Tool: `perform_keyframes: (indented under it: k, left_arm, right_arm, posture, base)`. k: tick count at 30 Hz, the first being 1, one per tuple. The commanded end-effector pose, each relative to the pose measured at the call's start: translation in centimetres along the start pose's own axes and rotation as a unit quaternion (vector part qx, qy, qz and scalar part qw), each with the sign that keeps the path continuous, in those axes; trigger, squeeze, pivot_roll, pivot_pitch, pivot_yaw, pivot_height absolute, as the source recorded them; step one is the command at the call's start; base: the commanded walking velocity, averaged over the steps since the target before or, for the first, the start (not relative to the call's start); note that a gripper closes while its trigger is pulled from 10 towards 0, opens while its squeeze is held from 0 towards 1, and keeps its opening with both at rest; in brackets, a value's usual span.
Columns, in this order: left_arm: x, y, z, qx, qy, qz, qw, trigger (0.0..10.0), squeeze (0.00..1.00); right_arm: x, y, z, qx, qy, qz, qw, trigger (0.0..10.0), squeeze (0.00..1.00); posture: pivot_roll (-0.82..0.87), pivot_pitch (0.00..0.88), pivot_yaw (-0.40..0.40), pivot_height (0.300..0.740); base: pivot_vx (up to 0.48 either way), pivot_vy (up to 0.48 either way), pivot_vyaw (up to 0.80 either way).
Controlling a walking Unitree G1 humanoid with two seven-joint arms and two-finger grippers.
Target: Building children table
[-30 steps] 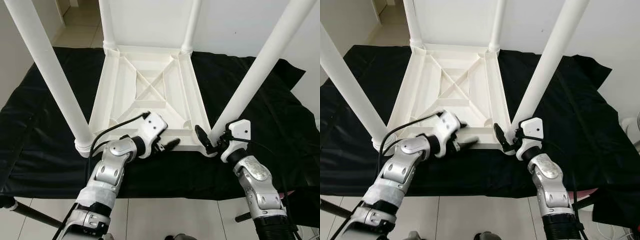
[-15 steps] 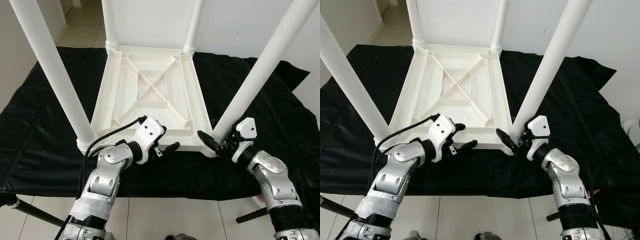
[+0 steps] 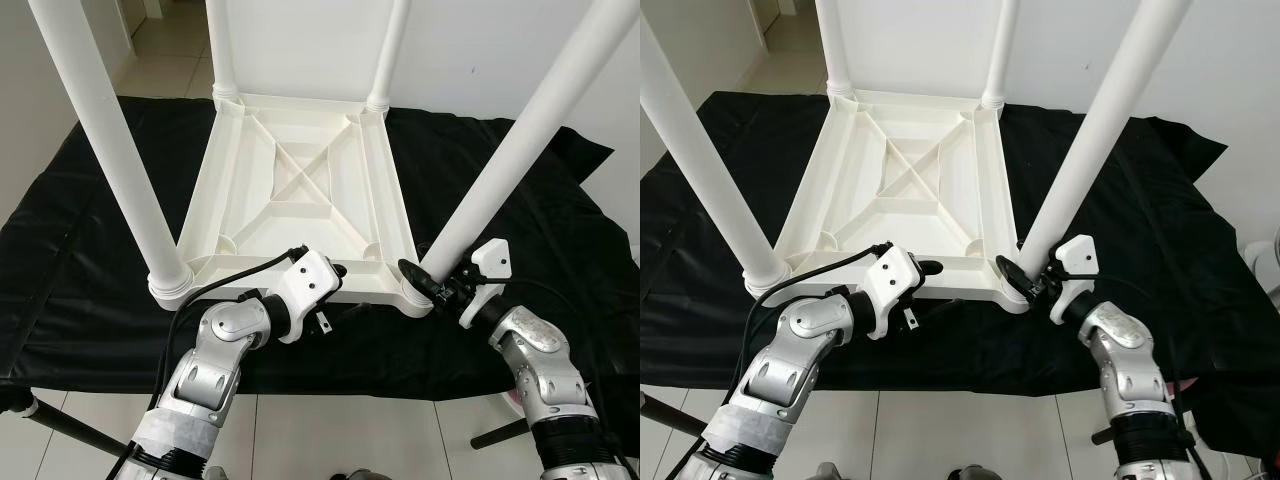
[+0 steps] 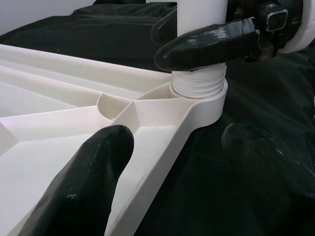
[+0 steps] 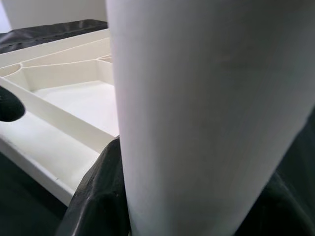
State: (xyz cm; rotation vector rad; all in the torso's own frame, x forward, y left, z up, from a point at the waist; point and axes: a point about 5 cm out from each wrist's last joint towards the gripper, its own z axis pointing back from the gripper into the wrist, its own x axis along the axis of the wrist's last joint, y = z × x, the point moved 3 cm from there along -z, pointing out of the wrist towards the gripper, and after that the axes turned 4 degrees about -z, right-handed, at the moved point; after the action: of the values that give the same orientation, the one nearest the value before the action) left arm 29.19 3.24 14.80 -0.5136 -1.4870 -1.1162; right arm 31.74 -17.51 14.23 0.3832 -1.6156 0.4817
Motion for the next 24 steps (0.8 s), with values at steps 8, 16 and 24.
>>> perform_keyframes:
  k: [8,16,24]
  left_arm:
    - [-0.2,0.1,-0.2,-0.009,0.001,0.003,1.0,10.0,0.0]
    - [-0.2,1.0,-0.2,0.002,0.003,-0.002,1.0,10.0,0.0]
    - [0.1,2.0,-0.3,0.025,0.001,0.0,1.0,10.0,0.0]
  right_arm:
    - [-1.6,-0.3,0.2,-0.188,0.016,-0.035,0.981,0.0,0.0]
    - [-2.1,0.7,0.3,-0.324,0.024,-0.056,0.944,0.0,0.0]
    - [-1.6,1.9,-0.6,-0.357,0.01,-0.072,0.931,0.0,0.0]
  posture:
    - [-0.08,0.0,-0.037,0.74]
    - [-0.07,0.0,-0.041,0.74]
    - [-0.06,0.0,-0.02,0.74]
  base:
    - [0.0,0.0,0.0]
    - [0.0,0.0,0.0]
    - [0.0,0.0,0.0]
